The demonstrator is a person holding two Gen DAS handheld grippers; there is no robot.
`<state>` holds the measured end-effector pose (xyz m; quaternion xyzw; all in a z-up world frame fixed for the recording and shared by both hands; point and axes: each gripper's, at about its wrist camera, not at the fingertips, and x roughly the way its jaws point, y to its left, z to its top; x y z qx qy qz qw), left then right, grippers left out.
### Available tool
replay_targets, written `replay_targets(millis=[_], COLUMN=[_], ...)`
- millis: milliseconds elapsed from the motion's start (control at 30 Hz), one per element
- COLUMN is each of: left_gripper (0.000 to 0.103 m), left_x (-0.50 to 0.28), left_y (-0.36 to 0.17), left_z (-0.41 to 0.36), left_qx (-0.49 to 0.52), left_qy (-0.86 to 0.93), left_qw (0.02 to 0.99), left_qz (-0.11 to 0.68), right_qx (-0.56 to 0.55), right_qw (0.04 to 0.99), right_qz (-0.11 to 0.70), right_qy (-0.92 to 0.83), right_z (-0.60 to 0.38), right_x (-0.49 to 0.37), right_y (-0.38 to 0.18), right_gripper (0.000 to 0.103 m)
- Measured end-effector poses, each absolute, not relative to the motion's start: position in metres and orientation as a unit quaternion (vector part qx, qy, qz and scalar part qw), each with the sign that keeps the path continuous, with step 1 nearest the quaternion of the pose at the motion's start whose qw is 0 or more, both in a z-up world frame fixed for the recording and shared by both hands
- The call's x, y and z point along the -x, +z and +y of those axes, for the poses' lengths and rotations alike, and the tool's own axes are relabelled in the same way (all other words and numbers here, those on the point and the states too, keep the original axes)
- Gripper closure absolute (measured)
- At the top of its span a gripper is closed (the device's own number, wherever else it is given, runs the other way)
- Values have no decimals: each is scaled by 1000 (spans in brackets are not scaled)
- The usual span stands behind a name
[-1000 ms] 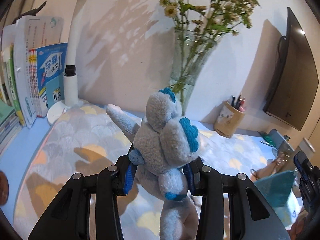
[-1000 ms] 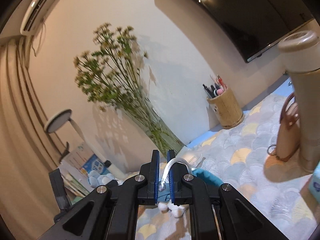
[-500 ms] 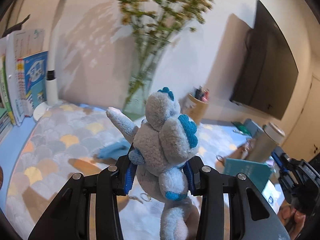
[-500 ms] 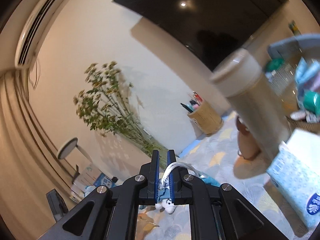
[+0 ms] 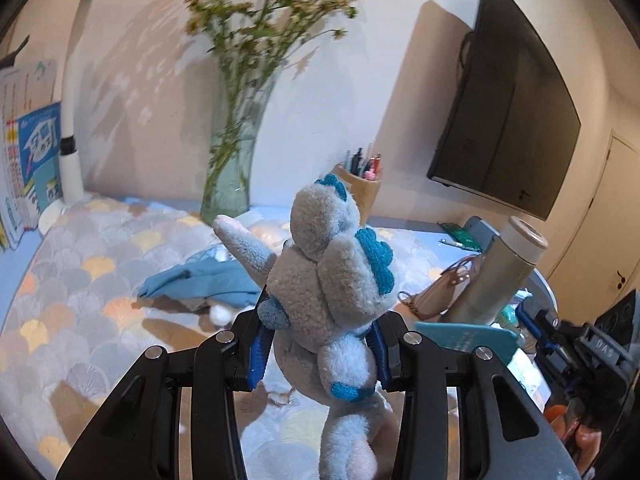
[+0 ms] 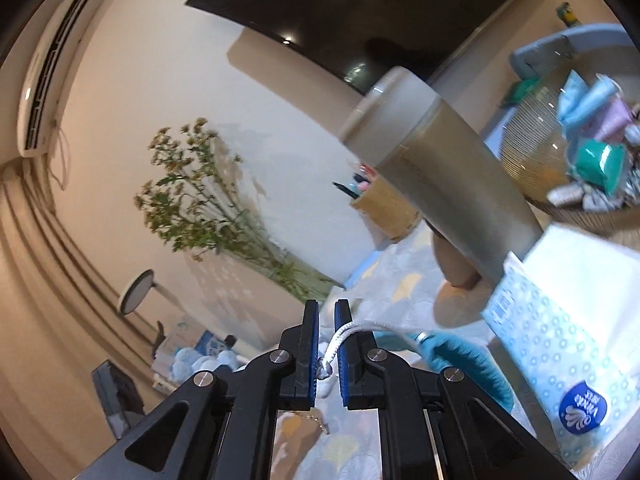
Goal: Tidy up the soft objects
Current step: 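Carry the grey plush and teal pouch to the glass bowl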
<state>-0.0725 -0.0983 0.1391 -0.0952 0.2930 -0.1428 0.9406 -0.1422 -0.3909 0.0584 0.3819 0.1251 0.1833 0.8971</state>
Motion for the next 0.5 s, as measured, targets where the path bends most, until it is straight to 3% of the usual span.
replay_targets(millis=[200, 500], left_gripper=[65, 65], left_x=[77, 72], left_y=[149, 148], left_z=[-131, -107], left_qx=[71, 99], left_qy=[-157, -127], left_qw=[941, 944], left_qz=[290, 288], right_qx=[-347, -265], right_qw=[911, 919], right_qz=[106, 172], right_qy=[194, 237], right_z=[-401, -371], right_x=[152, 116], right_y=[94, 128], right_gripper=[95, 95])
